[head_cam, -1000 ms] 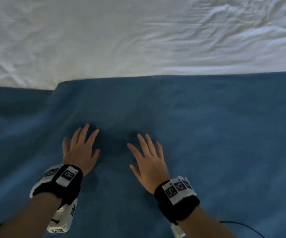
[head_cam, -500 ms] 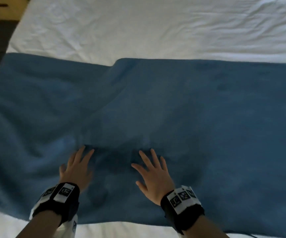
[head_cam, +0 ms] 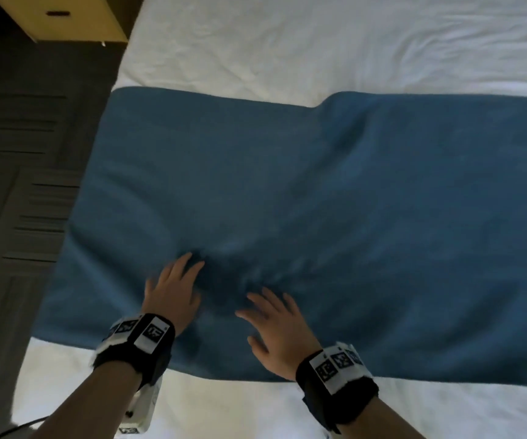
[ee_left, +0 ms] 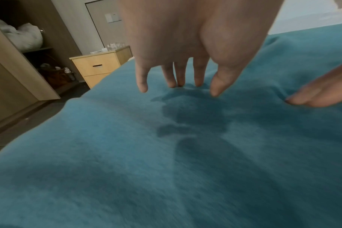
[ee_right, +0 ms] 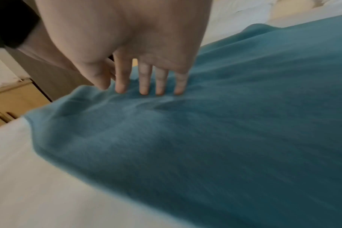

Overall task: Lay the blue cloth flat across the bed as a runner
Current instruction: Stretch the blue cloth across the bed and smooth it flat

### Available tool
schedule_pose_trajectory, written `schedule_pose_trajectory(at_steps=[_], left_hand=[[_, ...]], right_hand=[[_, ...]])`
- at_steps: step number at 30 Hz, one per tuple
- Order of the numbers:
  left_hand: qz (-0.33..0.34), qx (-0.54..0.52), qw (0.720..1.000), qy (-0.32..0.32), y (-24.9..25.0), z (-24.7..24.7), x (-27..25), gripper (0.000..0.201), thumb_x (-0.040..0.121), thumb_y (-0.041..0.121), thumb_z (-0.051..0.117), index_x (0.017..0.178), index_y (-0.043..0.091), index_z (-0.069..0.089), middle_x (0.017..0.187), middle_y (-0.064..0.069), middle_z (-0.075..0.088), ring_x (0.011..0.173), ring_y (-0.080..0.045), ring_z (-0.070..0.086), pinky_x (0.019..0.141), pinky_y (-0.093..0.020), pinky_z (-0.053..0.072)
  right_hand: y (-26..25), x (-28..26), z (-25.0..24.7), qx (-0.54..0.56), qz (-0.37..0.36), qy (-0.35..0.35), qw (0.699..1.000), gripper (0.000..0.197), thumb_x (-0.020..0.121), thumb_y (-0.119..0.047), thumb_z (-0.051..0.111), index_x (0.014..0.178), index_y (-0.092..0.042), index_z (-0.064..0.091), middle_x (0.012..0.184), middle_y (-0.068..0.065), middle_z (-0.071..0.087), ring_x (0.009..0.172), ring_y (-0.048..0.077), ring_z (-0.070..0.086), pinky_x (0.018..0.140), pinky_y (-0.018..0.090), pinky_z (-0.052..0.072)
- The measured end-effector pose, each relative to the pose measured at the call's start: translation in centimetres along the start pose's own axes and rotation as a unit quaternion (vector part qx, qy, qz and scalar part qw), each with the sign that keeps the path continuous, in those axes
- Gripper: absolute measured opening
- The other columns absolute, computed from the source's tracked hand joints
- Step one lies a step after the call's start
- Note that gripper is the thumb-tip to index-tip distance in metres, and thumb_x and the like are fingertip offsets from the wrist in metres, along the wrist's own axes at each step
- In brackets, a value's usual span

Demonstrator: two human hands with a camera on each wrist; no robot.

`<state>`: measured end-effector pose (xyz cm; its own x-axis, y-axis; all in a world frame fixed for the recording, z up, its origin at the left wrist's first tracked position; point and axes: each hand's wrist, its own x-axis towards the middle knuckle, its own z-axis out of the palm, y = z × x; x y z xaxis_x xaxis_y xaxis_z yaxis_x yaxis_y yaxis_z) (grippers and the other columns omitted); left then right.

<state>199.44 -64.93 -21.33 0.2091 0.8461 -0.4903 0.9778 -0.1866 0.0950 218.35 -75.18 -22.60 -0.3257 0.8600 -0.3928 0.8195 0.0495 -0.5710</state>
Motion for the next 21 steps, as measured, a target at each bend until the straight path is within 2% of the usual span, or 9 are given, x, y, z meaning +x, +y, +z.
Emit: schedule_pose_trajectory(at_steps=[2,3,5,8,13,16,21], left_hand=[[-0.008,-0.030,0.999,0.022,-1.9,-1.3,0.6,0.057,0.088,0.025,0.052,0.141,0.029,0.035,0.156,0.006,0.023,0.139,-0.019,0.028,0.109,-0.046,0.029],[-0.005,-0.043,0.999,0.033,-2.4,-2.0,1.1,0.055,0.086,0.022,0.054,0.139,0.027,0.039,0.154,0.004,0.028,0.137,-0.021,0.033,0.108,-0.045,0.030],[0.008,-0.060,0.997,0.056,-2.6,-3.1,2.3,0.052,0.085,0.020,0.057,0.135,0.023,0.046,0.150,0.002,0.035,0.131,-0.024,0.041,0.106,-0.043,0.032],[0.028,-0.076,0.994,0.077,-1.9,-4.9,5.0,0.047,0.085,0.019,0.058,0.131,0.021,0.049,0.146,0.001,0.040,0.128,-0.024,0.044,0.105,-0.040,0.032],[0.068,-0.067,0.991,0.099,0.2,-8.6,11.5,0.043,0.087,0.019,0.054,0.130,0.020,0.050,0.138,-0.003,0.046,0.123,-0.025,0.050,0.101,-0.039,0.035],[0.059,-0.056,0.993,0.080,1.1,-11.0,15.5,0.040,0.089,0.020,0.051,0.129,0.020,0.048,0.135,-0.004,0.046,0.119,-0.027,0.053,0.097,-0.038,0.039],[0.028,-0.042,0.997,0.059,1.3,-14.4,21.5,0.034,0.092,0.021,0.046,0.126,0.018,0.049,0.130,-0.007,0.046,0.109,-0.031,0.056,0.089,-0.042,0.047]], right_hand=[[-2.2,1.5,-0.5,0.051,-0.032,0.008,0.998,0.044,0.090,-0.024,0.046,0.134,-0.026,0.045,0.150,0.002,0.036,0.136,0.023,0.036,0.109,0.038,0.032],[-2.7,2.2,-1.1,0.068,-0.031,0.034,0.997,0.042,0.090,-0.021,0.047,0.132,-0.023,0.049,0.146,0.004,0.042,0.130,0.024,0.044,0.104,0.036,0.038],[-2.3,3.3,-3.0,0.081,0.000,0.095,0.992,0.041,0.088,-0.015,0.047,0.128,-0.020,0.054,0.139,0.004,0.051,0.123,0.023,0.052,0.101,0.032,0.041],[0.5,5.1,-6.9,0.052,0.067,0.143,0.986,0.041,0.090,-0.015,0.046,0.130,-0.021,0.052,0.137,0.001,0.051,0.124,0.020,0.050,0.102,0.032,0.038],[6.2,8.6,-13.7,0.008,0.134,0.175,0.975,0.045,0.089,-0.013,0.048,0.133,-0.017,0.047,0.138,0.004,0.048,0.122,0.026,0.050,0.101,0.039,0.042],[8.8,11.1,-16.9,0.008,0.165,0.191,0.968,0.045,0.090,-0.014,0.049,0.135,-0.014,0.045,0.138,0.006,0.046,0.123,0.029,0.047,0.100,0.043,0.042],[11.3,15.2,-19.8,-0.032,0.191,0.199,0.961,0.049,0.091,-0.019,0.049,0.138,-0.017,0.039,0.145,0.006,0.039,0.135,0.025,0.033,0.106,0.040,0.033]])
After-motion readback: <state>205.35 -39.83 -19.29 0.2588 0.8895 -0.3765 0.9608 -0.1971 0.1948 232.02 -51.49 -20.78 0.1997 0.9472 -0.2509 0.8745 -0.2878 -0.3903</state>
